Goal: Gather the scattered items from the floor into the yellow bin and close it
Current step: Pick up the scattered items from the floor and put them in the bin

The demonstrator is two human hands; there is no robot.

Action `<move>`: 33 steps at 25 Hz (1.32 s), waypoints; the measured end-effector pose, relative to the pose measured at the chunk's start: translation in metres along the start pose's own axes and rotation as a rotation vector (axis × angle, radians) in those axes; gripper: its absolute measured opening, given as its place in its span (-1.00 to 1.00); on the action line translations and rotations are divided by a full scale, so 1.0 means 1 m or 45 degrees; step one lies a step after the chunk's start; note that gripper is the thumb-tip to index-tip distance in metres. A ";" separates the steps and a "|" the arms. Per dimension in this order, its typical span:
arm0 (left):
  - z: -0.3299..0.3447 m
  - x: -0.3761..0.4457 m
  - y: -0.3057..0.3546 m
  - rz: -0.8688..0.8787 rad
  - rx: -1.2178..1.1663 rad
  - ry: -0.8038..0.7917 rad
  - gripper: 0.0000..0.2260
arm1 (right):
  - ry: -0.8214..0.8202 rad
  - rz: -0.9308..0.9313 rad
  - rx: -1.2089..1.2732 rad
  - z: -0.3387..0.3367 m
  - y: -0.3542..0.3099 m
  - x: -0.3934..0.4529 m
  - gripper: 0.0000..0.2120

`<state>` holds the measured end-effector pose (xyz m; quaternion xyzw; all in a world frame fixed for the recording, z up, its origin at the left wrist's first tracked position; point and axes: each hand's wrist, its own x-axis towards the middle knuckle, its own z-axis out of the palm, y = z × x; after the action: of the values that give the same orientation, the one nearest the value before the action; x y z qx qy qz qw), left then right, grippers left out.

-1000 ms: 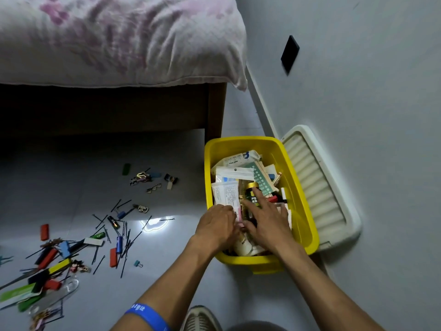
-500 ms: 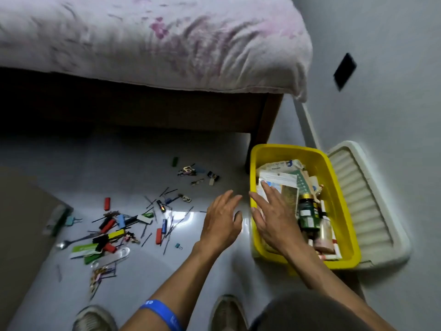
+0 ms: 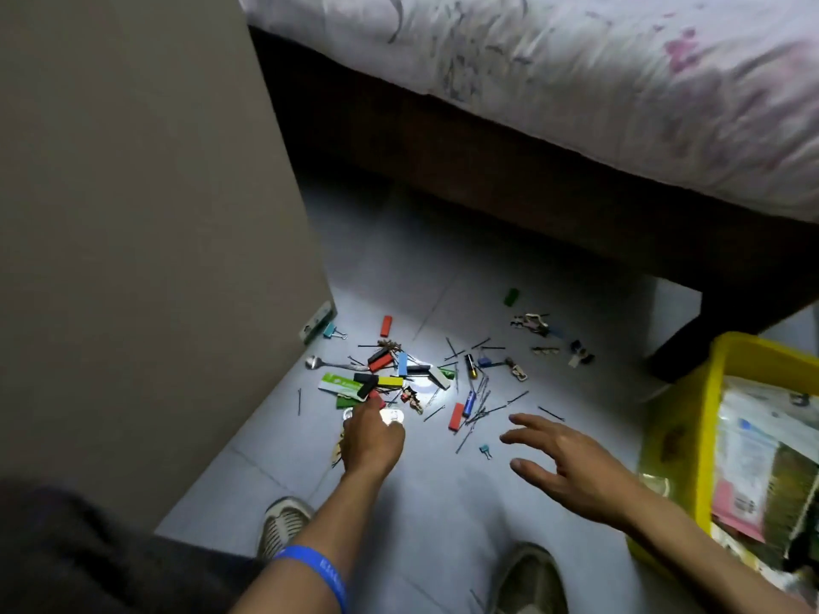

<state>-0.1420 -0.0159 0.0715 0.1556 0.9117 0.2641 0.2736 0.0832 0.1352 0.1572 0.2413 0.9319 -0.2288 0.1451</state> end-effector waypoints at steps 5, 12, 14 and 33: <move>0.000 0.075 -0.045 -0.207 0.136 0.116 -0.37 | -0.116 -0.067 0.082 0.032 0.001 0.081 -0.57; 0.048 0.124 -0.096 -0.134 0.143 0.050 -0.25 | -0.149 -0.158 0.251 0.097 -0.008 0.176 -0.61; 0.073 0.108 -0.081 0.130 0.172 -0.042 -0.28 | -0.137 -0.162 0.257 0.098 0.000 0.180 -0.62; 0.056 0.169 -0.055 -0.159 0.345 0.279 -0.35 | 0.273 0.075 0.367 0.084 0.050 0.251 -0.62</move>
<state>-0.2524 0.0340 -0.0692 0.1043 0.9712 0.1368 0.1651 -0.0884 0.2288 -0.0280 0.3098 0.8921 -0.3286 0.0155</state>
